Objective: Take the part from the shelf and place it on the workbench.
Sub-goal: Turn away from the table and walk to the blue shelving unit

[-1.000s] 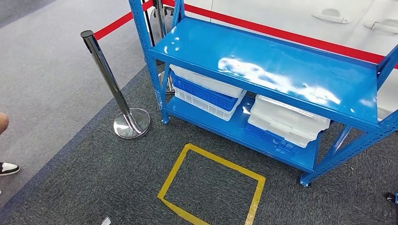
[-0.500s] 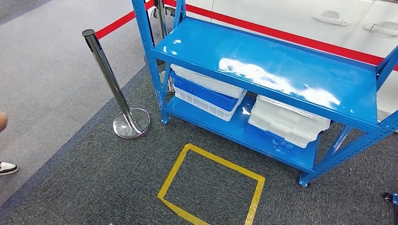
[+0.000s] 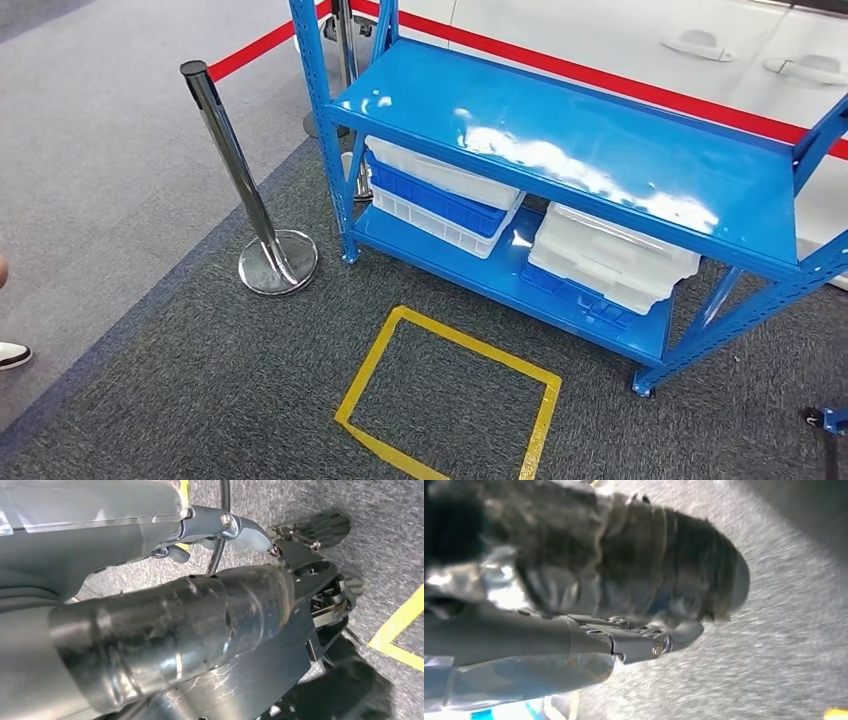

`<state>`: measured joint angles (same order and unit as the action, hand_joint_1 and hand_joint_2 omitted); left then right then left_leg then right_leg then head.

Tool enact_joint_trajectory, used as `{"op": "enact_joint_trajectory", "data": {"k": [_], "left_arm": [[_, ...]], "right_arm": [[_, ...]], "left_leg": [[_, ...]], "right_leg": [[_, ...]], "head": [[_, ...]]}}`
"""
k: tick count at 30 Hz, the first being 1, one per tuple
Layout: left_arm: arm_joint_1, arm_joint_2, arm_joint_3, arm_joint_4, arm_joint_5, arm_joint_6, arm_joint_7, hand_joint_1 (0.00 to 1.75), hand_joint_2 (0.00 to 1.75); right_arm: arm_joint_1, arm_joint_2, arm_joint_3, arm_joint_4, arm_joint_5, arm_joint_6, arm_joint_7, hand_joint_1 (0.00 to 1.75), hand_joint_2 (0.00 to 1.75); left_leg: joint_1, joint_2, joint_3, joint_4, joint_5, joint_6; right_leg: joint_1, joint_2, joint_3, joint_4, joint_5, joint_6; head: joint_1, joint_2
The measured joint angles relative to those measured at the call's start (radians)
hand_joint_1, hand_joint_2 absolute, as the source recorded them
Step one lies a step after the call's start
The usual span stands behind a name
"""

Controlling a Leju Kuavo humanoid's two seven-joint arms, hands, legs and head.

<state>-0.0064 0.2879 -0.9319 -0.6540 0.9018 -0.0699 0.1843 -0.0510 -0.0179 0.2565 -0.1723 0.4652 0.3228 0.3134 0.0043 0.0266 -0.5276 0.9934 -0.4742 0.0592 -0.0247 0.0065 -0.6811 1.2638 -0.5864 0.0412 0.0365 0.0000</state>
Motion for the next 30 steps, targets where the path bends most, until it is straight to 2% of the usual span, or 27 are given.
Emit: {"op": "enact_joint_trajectory", "data": {"k": [1, 2, 3, 5, 6, 7, 9, 10, 11, 13, 15, 16, 17, 18, 19, 20, 21, 22, 23, 24, 25, 26, 27, 29, 30], "left_arm": [[0.000, -0.002, 0.000, -0.001, -0.010, 0.016, 0.000, 0.00, 0.00], [0.000, -0.004, 0.000, -0.003, -0.023, 0.034, 0.001, 0.00, 0.00], [-0.001, -0.007, 0.000, -0.006, -0.039, 0.057, 0.002, 0.00, 0.00], [-0.002, -0.010, 0.000, -0.018, -0.081, 0.116, 0.007, 0.00, 0.87], [-0.002, -0.011, 0.000, -0.025, -0.103, 0.145, 0.010, 0.00, 1.31], [-0.002, -0.011, 0.000, -0.034, -0.125, 0.174, 0.015, 0.00, 1.75], [-0.004, -0.011, 0.000, -0.051, -0.165, 0.213, 0.026, 0.00, 1.75], [-0.005, -0.012, 0.001, -0.058, -0.186, 0.228, 0.031, 0.00, 1.75], [-0.007, -0.013, 0.004, -0.065, -0.206, 0.237, 0.037, 0.00, 1.75], [-0.009, -0.014, 0.011, -0.073, -0.246, 0.248, 0.047, 0.00, 1.75], [-0.008, -0.015, 0.018, -0.076, -0.286, 0.249, 0.060, 0.00, 1.75], [-0.008, -0.015, 0.021, -0.077, -0.308, 0.246, 0.066, 0.00, 1.75], [-0.008, -0.015, 0.023, -0.077, -0.331, 0.240, 0.072, 0.00, 1.75], [-0.009, -0.015, 0.028, -0.077, -0.355, 0.233, 0.076, 0.00, 1.31], [-0.009, -0.015, 0.035, -0.078, -0.377, 0.226, 0.080, 0.00, 1.31], [-0.009, -0.015, 0.044, -0.078, -0.401, 0.217, 0.084, 0.00, 1.31], [-0.010, -0.014, 0.052, -0.078, -0.420, 0.204, 0.087, 0.00, 1.31], [-0.011, -0.013, 0.060, -0.078, -0.437, 0.185, 0.088, 0.00, 1.75], [-0.012, -0.010, 0.068, -0.078, -0.451, 0.160, 0.087, 0.00, 1.75], [-0.014, -0.007, 0.075, -0.078, -0.463, 0.132, 0.082, 0.00, 1.75], [-0.016, -0.003, 0.082, -0.077, -0.476, 0.103, 0.076, 0.00, 1.75], [-0.018, 0.001, 0.089, -0.074, -0.493, 0.078, 0.068, 0.00, 1.75], [-0.019, 0.005, 0.096, -0.071, -0.514, 0.058, 0.060, 0.00, 1.75], [-0.019, 0.015, 0.106, -0.063, -0.564, 0.033, 0.051, 0.00, 1.75], [-0.018, 0.020, 0.108, -0.059, -0.588, 0.026, 0.050, 0.00, 1.75]], "right_arm": [[0.001, 0.000, 0.000, 0.000, 0.001, -0.002, -0.002, 0.00, 0.00], [0.001, 0.000, 0.000, 0.000, 0.001, -0.008, -0.007, 0.00, 0.00], [0.002, 0.000, 0.000, 0.000, 0.002, -0.017, -0.016, 0.00, 0.00], [0.003, 0.000, 0.000, 0.000, 0.002, -0.046, -0.046, 0.00, 0.00], [0.003, 0.001, -0.001, 0.000, 0.001, -0.060, -0.062, 0.00, 0.00], [0.003, 0.001, -0.002, 0.000, -0.001, -0.070, -0.078, 0.00, 0.00], [0.006, 0.002, -0.006, 0.000, -0.006, -0.077, -0.100, 0.00, 0.00], [0.008, 0.002, -0.007, 0.000, -0.008, -0.079, -0.107, 0.00, 0.00], [0.009, 0.002, -0.009, 0.000, -0.009, -0.082, -0.112, 0.00, 0.00], [0.010, 0.004, -0.015, 0.000, -0.013, -0.093, -0.119, 0.00, 0.00], [0.011, 0.008, -0.021, 0.000, -0.018, -0.106, -0.124, 0.00, 0.00], [0.012, 0.009, -0.024, 0.000, -0.021, -0.114, -0.126, 0.00, 0.00], [0.013, 0.011, -0.028, 0.000, -0.025, -0.122, -0.128, 0.00, 0.00], [0.014, 0.012, -0.032, 0.000, -0.029, -0.130, -0.132, 0.00, 0.00], [0.015, 0.013, -0.037, 0.000, -0.034, -0.137, -0.137, 0.00, 0.00], [0.015, 0.014, -0.043, 0.000, -0.039, -0.144, -0.141, 0.00, 0.00], [0.014, 0.015, -0.048, 0.000, -0.045, -0.149, -0.145, 0.00, 0.00], [0.014, 0.016, -0.055, 0.000, -0.051, -0.152, -0.148, 0.00, 0.00], [0.014, 0.017, -0.061, 0.000, -0.058, -0.154, -0.152, 0.00, 0.00], [0.016, 0.017, -0.068, 0.001, -0.065, -0.154, -0.155, 0.00, 0.00], [0.019, 0.016, -0.075, 0.001, -0.072, -0.153, -0.158, 0.00, 0.00], [0.021, 0.015, -0.082, 0.002, -0.079, -0.153, -0.160, 0.00, 0.00], [0.022, 0.015, -0.089, 0.003, -0.087, -0.153, -0.161, 0.00, 0.00], [0.021, 0.015, -0.105, 0.003, -0.106, -0.156, -0.165, 0.00, 0.00], [0.021, 0.016, -0.114, 0.003, -0.115, -0.159, -0.169, 0.00, 0.00]], "left_leg": [[-0.001, 0.007, 0.000, 0.002, -0.002, 0.000], [-0.002, 0.014, 0.001, 0.005, -0.005, -0.001], [-0.003, 0.021, 0.003, 0.008, -0.009, -0.004], [-0.005, 0.035, 0.006, 0.018, -0.020, -0.013], [-0.007, 0.041, 0.007, 0.023, -0.025, -0.019], [-0.009, 0.048, 0.007, 0.026, -0.029, -0.025], [-0.009, 0.061, 0.010, 0.027, -0.033, -0.036], [-0.007, 0.055, 0.010, 0.032, -0.039, -0.041], [-0.004, 0.040, 0.003, 0.050, -0.054, -0.047], [0.002, -0.002, -0.040, 0.146, -0.111, -0.058], [0.005, -0.017, -0.105, 0.277, -0.164, -0.064], [0.005, -0.018, -0.124, 0.310, -0.165, -0.065], [0.006, -0.019, -0.125, 0.304, -0.145, -0.064], [0.006, -0.024, -0.108, 0.260, -0.108, -0.062], [0.008, -0.039, -0.079, 0.189, -0.065, -0.059], [0.009, -0.062, -0.051, 0.121, -0.035, -0.056], [0.009, -0.082, -0.031, 0.070, -0.018, -0.053], [0.009, -0.097, -0.020, 0.041, -0.013, -0.051], [0.007, -0.099, -0.018, 0.035, -0.016, -0.049], [0.007, -0.090, -0.017, 0.031, -0.013, -0.045], [0.009, -0.078, -0.016, 0.026, -0.009, -0.038], [0.010, -0.066, -0.015, 0.020, -0.003, -0.030], [0.011, -0.053, -0.014, 0.014, 0.001, -0.022], [0.007, -0.025, -0.016, 0.010, 0.004, -0.014], [0.003, -0.011, -0.017, 0.011, 0.003, -0.012]], "right_leg": [[0.000, -0.001, -0.014, 0.025, 0.001, -0.001], [0.001, -0.003, -0.008, 0.009, 0.023, -0.002], [0.001, -0.011, 0.016, -0.041, 0.059, -0.004], [0.009, -0.049, 0.075, -0.164, 0.110, -0.015], [0.013, -0.060, 0.090, -0.199, 0.119, -0.022], [0.017, -0.065, 0.093, -0.211, 0.117, -0.028], [0.017, -0.044, 0.090, -0.214, 0.121, -0.039], [0.015, -0.035, 0.091, -0.217, 0.123, -0.044], [0.013, -0.027, 0.092, -0.221, 0.126, -0.050], [0.009, -0.009, 0.092, -0.226, 0.130, -0.057], [0.009, 0.012, 0.089, -0.225, 0.131, -0.058], [0.010, 0.024, 0.090, -0.224, 0.131, -0.058], [0.009, 0.037, 0.091, -0.223, 0.131, -0.058], [0.009, 0.050, 0.092, -0.222, 0.131, -0.058], [0.008, 0.062, 0.094, -0.221, 0.131, -0.057], [0.008, 0.074, 0.094, -0.221, 0.131, -0.055], [0.008, 0.086, 0.091, -0.220, 0.132, -0.051], [0.007, 0.096, 0.087, -0.220, 0.135, -0.045], [0.005, 0.107, 0.082, -0.221, 0.138, -0.037], [0.004, 0.118, 0.079, -0.224, 0.142, -0.029], [0.004, 0.119, 0.076, -0.223, 0.142, -0.023], [0.006, 0.103, 0.069, -0.211, 0.133, -0.018], [0.009, 0.078, 0.054, -0.180, 0.112, -0.016], [0.011, 0.021, 0.000, -0.064, 0.045, -0.014], [0.011, 0.007, -0.028, -0.002, 0.019, -0.013]], "head": [[0.000, 0.000], [0.000, 0.000], [0.000, 0.000], [0.000, 0.000], [0.000, 0.000], [0.000, 0.000], [0.000, 0.000], [-0.001, 0.000], [-0.001, 0.000], [-0.001, 0.000], [-0.001, 0.000], [-0.001, 0.000], [-0.001, 0.000], [-0.001, 0.000], [-0.001, 0.000], [-0.001, 0.000], [-0.001, 0.000], [-0.001, 0.000], [-0.001, 0.000], [-0.001, 0.000], [-0.001, 0.000], [0.000, 0.000], [0.001, 0.000], [0.003, 0.000], [0.003, 0.000]]}}
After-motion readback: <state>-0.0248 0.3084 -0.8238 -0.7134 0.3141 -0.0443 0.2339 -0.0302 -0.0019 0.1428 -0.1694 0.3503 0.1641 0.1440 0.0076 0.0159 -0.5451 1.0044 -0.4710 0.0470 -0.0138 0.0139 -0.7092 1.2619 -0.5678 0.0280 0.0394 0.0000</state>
